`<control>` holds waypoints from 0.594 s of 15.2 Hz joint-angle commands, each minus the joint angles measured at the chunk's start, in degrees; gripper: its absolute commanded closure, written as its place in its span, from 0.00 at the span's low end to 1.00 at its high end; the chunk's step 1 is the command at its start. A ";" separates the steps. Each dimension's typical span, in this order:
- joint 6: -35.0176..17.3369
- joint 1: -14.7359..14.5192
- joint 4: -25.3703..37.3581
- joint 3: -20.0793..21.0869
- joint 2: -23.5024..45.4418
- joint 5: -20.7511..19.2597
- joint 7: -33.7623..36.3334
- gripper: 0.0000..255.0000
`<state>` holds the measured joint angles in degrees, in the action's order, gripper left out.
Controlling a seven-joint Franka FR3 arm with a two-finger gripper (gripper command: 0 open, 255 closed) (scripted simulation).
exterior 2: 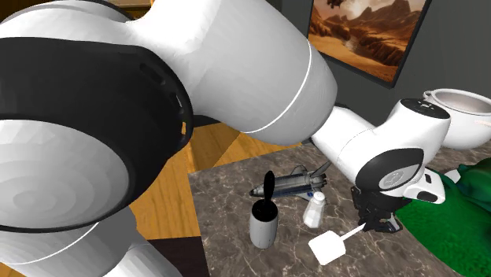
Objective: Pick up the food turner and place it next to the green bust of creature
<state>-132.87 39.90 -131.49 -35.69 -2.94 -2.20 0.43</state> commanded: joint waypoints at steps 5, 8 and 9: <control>-3.35 -0.05 -1.28 -0.18 2.50 1.97 -1.38 1.00; -3.35 -0.05 -1.28 -0.18 2.50 1.98 -1.39 1.00; -3.35 -0.05 -1.28 -0.18 2.50 1.98 -1.39 1.00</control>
<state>-136.20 39.85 -132.76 -35.87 -0.44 -0.23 -0.96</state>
